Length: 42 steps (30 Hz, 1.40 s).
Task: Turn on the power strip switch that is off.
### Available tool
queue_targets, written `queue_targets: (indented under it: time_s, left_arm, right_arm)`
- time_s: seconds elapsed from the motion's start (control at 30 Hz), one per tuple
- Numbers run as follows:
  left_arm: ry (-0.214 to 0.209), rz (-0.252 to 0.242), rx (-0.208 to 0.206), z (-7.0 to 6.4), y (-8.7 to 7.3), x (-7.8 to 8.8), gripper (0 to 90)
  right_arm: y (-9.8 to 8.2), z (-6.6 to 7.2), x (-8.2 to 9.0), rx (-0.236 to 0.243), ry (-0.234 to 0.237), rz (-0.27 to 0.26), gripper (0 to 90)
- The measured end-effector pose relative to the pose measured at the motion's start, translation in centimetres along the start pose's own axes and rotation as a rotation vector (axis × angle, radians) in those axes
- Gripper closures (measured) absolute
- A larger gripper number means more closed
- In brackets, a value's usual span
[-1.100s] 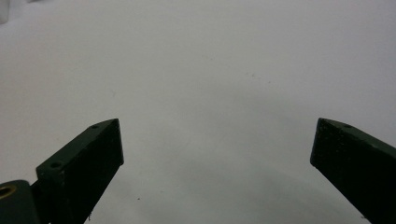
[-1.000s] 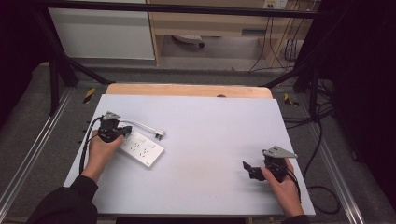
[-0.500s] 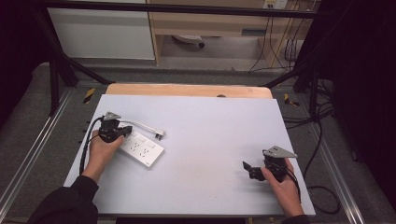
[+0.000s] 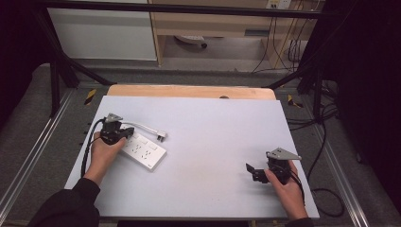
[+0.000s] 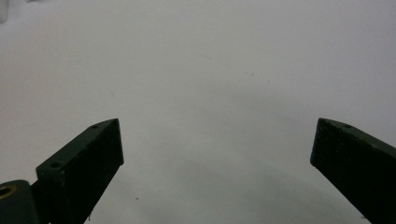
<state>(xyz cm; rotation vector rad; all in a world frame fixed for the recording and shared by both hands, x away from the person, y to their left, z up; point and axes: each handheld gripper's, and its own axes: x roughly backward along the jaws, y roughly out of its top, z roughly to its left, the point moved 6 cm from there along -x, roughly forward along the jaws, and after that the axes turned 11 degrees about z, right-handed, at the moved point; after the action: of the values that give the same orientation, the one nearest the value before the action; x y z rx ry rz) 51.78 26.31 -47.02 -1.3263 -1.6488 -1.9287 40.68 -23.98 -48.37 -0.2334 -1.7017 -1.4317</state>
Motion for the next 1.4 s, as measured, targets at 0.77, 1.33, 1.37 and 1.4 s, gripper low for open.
queue_targets:
  time_s: [0.77, 1.33, 1.37, 1.4]
  left_arm:
    - [-0.027, -0.039, 0.018, -0.18, 0.56, 0.17, 90.0]
    - [-0.028, -0.065, 0.011, -0.42, 0.91, 0.23, 84.4]
    - [-0.029, -0.067, 0.011, -0.43, 0.93, 0.23, 84.4]
    - [-0.029, -0.068, 0.011, -0.44, 0.94, 0.23, 83.9]
  right_arm:
    - [0.07, -0.06, 0.14, -0.006, 0.001, -0.008, 2.9]
    - [0.05, -0.08, 0.11, -0.004, 0.001, -0.007, 2.9]
    - [0.05, -0.08, 0.11, -0.004, 0.001, -0.007, 2.9]
    - [0.05, -0.07, 0.11, -0.005, 0.001, -0.007, 2.9]
